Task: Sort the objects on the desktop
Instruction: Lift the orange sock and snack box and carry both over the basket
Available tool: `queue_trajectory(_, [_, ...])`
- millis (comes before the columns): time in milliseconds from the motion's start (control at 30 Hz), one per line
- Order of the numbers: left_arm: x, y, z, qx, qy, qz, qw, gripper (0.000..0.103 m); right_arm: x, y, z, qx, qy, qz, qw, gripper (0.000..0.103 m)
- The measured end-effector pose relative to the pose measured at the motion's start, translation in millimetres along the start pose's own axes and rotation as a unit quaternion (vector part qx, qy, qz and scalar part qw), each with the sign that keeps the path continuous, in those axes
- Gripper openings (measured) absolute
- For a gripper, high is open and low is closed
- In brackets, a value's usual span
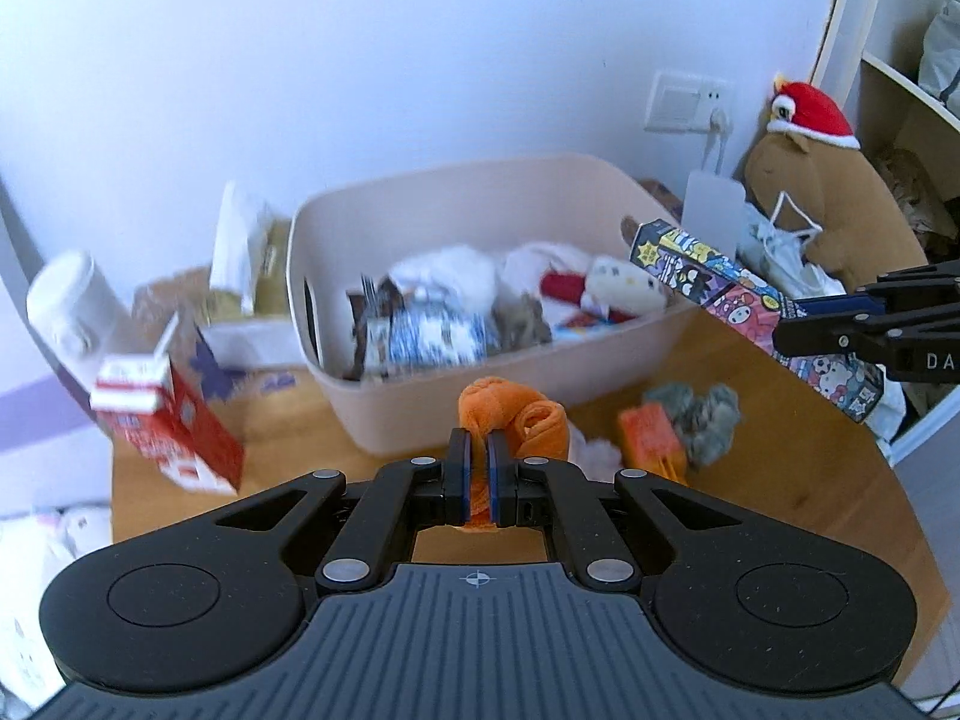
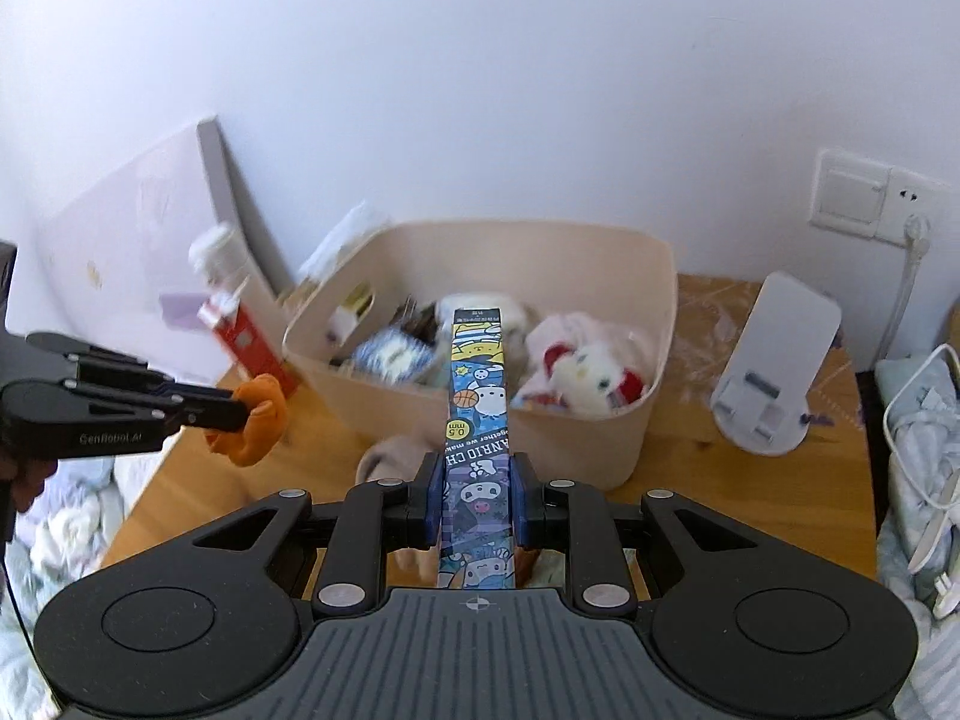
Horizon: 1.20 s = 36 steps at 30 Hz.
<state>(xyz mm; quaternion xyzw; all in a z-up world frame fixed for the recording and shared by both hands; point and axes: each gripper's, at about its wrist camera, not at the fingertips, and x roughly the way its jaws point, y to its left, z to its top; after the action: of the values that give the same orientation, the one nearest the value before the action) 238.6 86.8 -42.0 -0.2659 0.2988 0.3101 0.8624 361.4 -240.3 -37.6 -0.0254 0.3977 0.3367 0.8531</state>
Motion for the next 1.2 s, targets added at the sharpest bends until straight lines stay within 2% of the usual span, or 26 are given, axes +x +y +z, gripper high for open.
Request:
queue_trajectory(367, [12,6,45,0.014,-0.031,0.012,0.9994,0.005,5,-25,36,0.018,-0.036,-0.029,0.999,0.021])
queue_trajectory(667, [36,8,79,0.026,-0.043,0.034,0.9982,0.005,35,-33,55,0.014,-0.037,-0.039,0.998,0.021])
queue_trajectory(933, [82,8,98,0.025,-0.024,0.045,0.9984,0.005,68,-32,74,0.009,-0.032,-0.049,0.998,0.021])
queue_trajectory(1200, [118,9,99,0.017,0.005,0.054,0.9984,0.005,103,-30,71,0.018,0.006,-0.043,0.999,0.021])
